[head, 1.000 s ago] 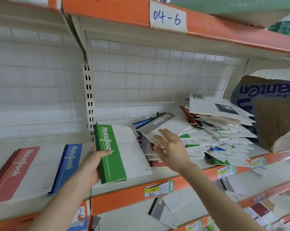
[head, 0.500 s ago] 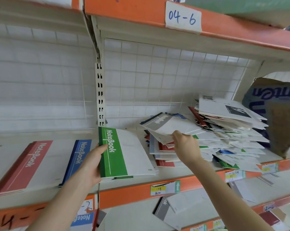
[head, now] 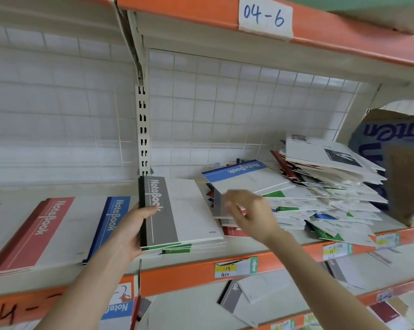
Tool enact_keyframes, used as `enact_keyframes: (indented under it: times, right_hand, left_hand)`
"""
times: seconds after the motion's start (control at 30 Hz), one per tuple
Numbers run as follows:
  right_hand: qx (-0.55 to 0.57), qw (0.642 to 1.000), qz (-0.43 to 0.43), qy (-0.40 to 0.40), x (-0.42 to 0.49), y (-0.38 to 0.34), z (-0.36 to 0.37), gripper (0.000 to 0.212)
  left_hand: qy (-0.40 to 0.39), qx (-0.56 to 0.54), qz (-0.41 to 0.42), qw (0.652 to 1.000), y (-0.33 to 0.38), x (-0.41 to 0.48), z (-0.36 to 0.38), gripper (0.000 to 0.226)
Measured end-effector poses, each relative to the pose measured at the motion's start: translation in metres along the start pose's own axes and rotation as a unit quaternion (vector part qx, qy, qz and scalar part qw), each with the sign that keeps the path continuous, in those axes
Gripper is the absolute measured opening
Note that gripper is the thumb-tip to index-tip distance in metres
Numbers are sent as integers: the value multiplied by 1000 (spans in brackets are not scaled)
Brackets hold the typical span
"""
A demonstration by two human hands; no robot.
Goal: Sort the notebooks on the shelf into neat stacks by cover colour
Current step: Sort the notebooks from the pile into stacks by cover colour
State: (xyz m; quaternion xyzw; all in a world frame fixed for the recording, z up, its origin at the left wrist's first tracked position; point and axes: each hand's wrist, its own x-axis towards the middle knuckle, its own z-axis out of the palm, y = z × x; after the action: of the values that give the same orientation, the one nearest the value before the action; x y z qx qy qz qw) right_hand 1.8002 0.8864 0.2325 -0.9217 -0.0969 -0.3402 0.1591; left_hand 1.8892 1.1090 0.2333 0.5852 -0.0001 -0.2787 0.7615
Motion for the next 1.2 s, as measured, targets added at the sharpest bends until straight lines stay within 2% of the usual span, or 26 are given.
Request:
enact_keyframes:
  times: [0.03,0.07,0.13,0.17,0.23,0.37,0.47,0.57,0.63,0.7,0.77,0.83,0.9,1.0,1.07,1.13,1.2]
  right_hand:
    - [-41,997,57,15,10,3,-3,31]
    - [-82,989,122,-5,19,6,-5,30]
    - [-143,950,256,-106,34,8,-3,43]
    - [-164,929,295,-152,39,6,0,46]
    - [-213,901,318,-204,45,0,8,44]
    - [-287,881,299,-227,48,-8,14,32]
    - [-290,884,294,-218,51,-10,9,28]
    - [-292,898,279,-177,47,-7,0,23]
    - [-287,925,223,-109,38,-4,-4,17]
    - [-235,963,129,-37,25,2,-4,15]
    - [-158,986,35,-29,11,1,-4,19]
    - [-74,993,-37,-87,-2,-6,-3,28]
    - [0,986,-60,-158,-10,-17,-3,32]
    - [51,978,-38,-197,-10,-22,-4,32]
    - [38,988,27,-144,-5,-13,-4,40]
    - [-73,990,97,-74,5,-3,-3,39]
    - [-186,957,199,-101,15,4,-1,39]
  left_hand:
    - [5,-1,0,1000,1,0,-1,21]
    - [12,-3,-3,1000,1,1,-2,20]
    - [20,-11,-15,1000,1,0,-2,13]
    - [24,-14,-23,999,2,-1,-2,9]
    - [30,-22,-33,999,1,-1,-2,6]
    - [33,-42,-28,998,2,-2,-1,8]
    - [31,-37,-26,998,3,-5,-1,6]
    - [22,-27,-29,999,4,-8,-2,11]
    - [19,-26,-29,999,4,-8,-3,14]
    - [17,-29,-26,999,3,-7,-3,18]
    - [12,-37,-25,999,3,-4,-1,23]
    - [2,-42,-35,999,2,-2,3,23]
    - [-2,-27,-45,999,-1,-2,7,17]
    - [6,9,-40,999,-5,-3,11,8]
    - [4,5,-36,999,-7,-3,11,14]
    - [10,5,-31,999,-7,-3,9,19]
    - [16,1,-30,999,-8,-3,8,21]
